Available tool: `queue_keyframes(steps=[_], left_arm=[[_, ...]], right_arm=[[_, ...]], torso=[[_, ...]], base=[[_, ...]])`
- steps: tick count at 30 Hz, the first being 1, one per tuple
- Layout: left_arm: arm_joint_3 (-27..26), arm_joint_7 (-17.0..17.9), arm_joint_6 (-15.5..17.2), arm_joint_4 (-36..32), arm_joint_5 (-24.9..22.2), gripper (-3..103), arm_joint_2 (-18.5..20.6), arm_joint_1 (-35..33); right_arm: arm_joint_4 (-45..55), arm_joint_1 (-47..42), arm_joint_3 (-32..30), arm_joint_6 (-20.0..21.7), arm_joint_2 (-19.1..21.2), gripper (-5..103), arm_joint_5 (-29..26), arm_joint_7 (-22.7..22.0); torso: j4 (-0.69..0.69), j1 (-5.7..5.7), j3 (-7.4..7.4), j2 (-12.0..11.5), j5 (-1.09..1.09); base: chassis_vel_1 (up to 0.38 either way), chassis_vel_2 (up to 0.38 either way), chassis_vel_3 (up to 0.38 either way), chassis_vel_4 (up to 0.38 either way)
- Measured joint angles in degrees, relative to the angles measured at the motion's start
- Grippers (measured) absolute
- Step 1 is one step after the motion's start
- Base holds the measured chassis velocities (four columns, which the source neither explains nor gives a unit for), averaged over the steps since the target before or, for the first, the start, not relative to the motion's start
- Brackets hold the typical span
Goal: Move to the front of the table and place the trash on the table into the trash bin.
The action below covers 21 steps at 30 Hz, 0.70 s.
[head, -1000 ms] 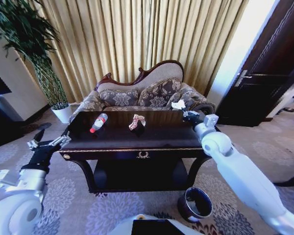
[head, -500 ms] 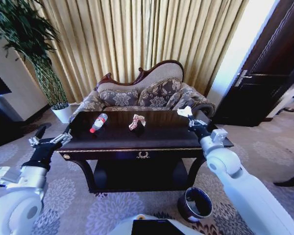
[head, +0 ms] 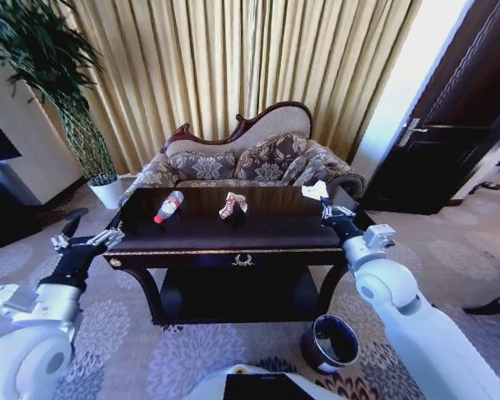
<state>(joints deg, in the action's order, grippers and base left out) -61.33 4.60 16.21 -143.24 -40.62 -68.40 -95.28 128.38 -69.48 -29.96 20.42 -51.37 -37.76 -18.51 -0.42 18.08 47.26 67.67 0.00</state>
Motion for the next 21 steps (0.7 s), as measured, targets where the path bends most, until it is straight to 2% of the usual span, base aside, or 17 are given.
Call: queue_keyframes(steps=[21], left_arm=[[-0.1,0.0,0.0,0.0,0.2,100,-0.3,-0.2]], right_arm=[[-0.8,-0.4,-0.9,-1.0,0.2,0,0.7,1.0]], torso=[[0.0,0.0,0.0,0.0,0.0]], base=[[0.108,-0.104,-0.109,0.104]])
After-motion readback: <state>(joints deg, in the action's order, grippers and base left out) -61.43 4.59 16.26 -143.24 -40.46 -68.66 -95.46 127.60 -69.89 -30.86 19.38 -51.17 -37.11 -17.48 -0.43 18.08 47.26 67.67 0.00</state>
